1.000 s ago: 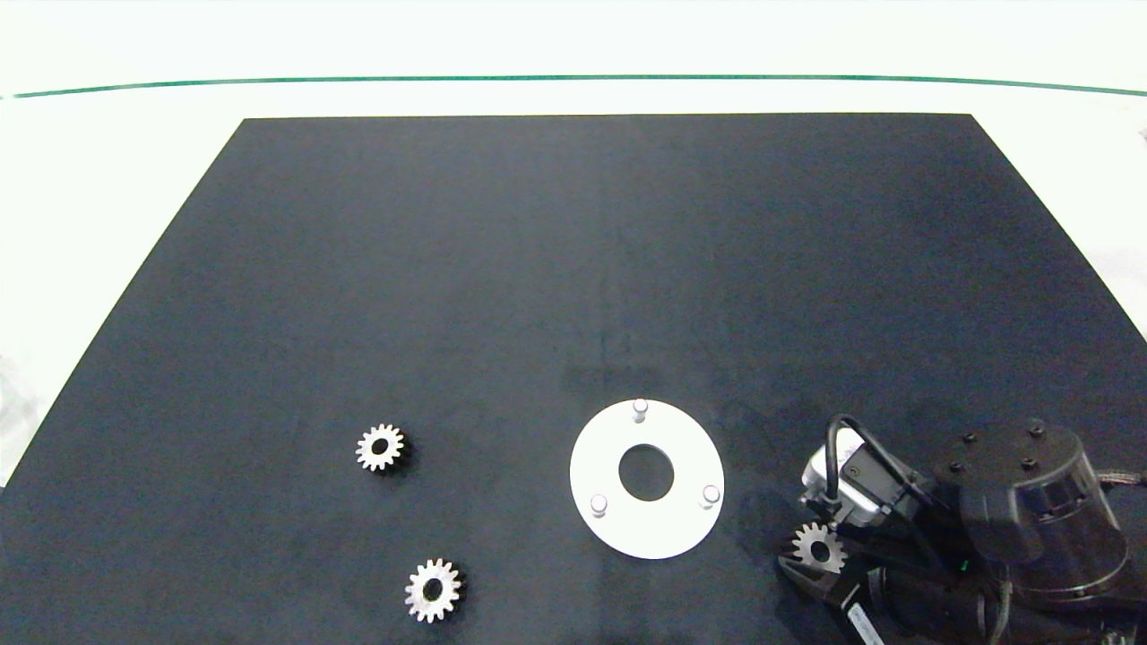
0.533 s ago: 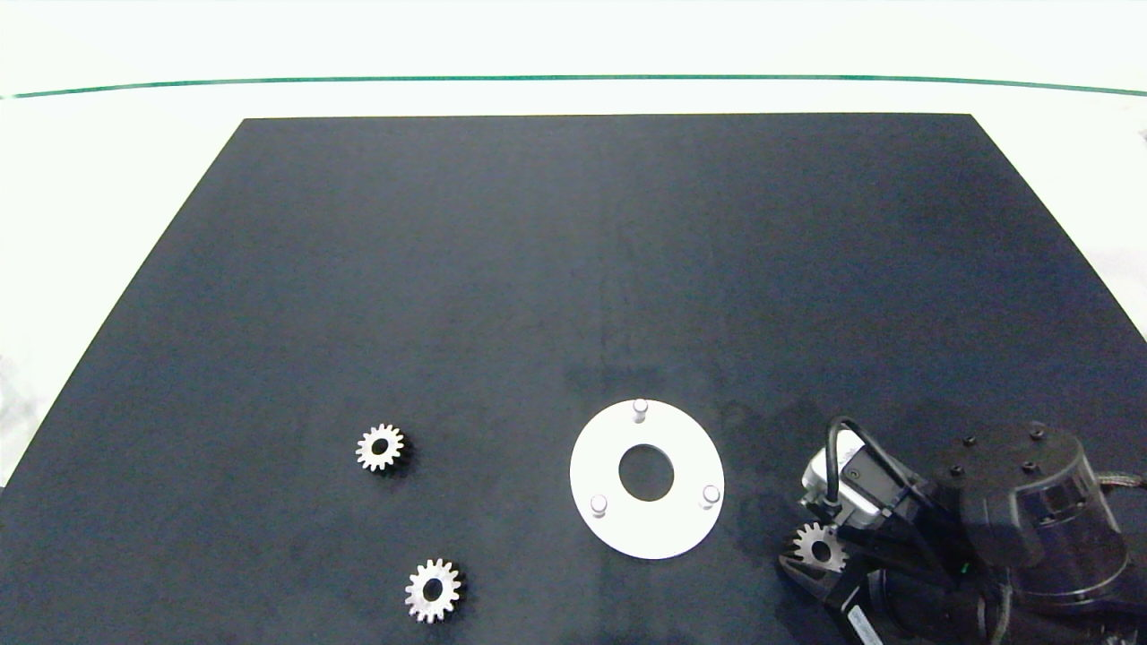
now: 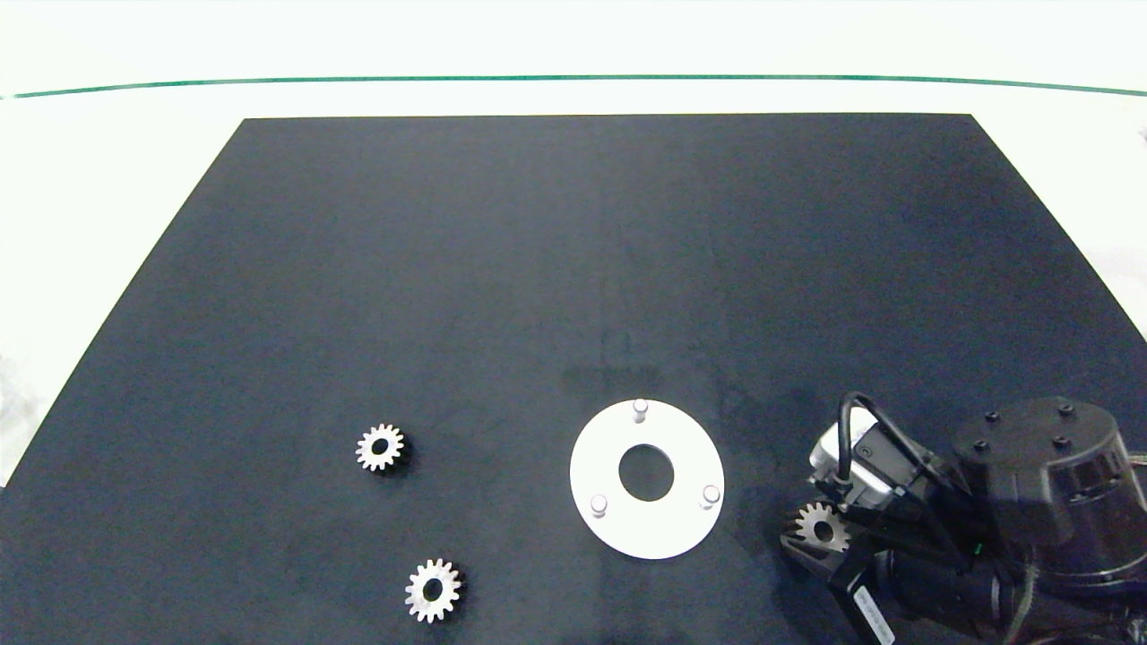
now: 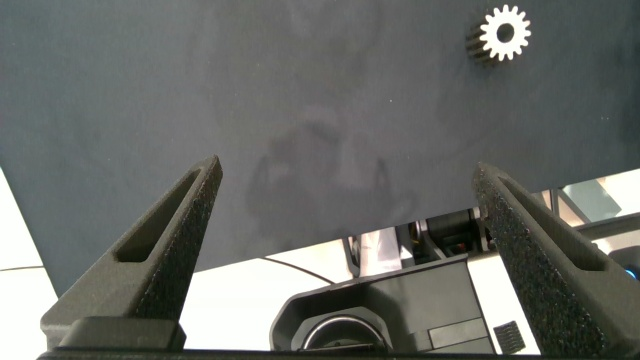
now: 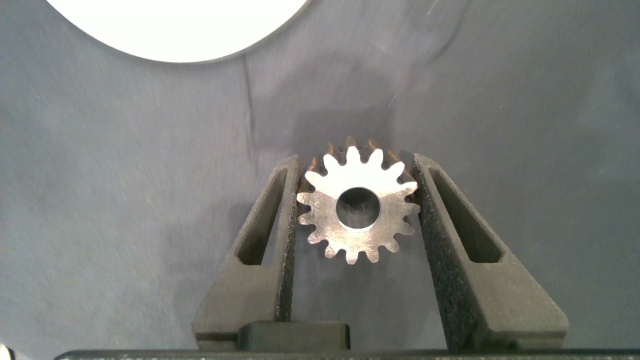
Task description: Install three planetary gears onto the carrier pins
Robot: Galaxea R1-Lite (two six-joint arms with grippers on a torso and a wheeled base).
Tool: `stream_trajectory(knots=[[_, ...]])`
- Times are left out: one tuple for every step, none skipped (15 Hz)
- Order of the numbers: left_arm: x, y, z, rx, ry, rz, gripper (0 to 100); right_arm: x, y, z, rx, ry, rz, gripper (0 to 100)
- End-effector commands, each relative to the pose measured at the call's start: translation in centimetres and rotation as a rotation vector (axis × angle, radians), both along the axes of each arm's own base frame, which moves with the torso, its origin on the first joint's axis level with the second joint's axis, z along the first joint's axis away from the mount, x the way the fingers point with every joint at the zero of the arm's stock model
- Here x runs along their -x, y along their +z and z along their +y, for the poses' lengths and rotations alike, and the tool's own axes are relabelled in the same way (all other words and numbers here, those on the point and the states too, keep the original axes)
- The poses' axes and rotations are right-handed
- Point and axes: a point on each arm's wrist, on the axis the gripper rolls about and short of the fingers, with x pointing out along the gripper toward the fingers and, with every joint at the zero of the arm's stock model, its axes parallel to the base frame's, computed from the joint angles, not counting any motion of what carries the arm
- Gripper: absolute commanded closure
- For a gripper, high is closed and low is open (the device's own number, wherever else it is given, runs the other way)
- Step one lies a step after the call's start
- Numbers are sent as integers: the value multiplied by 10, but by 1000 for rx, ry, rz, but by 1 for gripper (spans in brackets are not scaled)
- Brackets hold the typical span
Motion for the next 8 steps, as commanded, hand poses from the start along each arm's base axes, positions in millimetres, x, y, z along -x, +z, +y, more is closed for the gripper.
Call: stream_trajectory(knots=[[1, -2, 0, -1, -1, 5, 0, -2, 20, 1, -13, -2, -17, 75], [1, -2, 0, -1, -1, 5, 0, -2, 25, 3, -9, 0, -8, 75], [1, -2, 0, -1, -1, 5, 0, -3, 29, 4, -8, 2, -5, 75], [1, -2, 0, -2, -2, 5, 0, -3, 33, 9, -14, 15, -10, 75], [1, -2, 0, -2, -2, 5, 0, -4, 35, 12, -22, 25, -17, 75], [1, -2, 0, -2, -2, 5, 0, -4, 38, 17, -26, 38, -23, 75], [1, -2, 0, -2, -2, 5, 0, -5, 38, 22, -22, 49, -16, 75], [1, -2, 0, -2, -2, 4, 0, -6, 37, 26, -13, 61, -8, 75]])
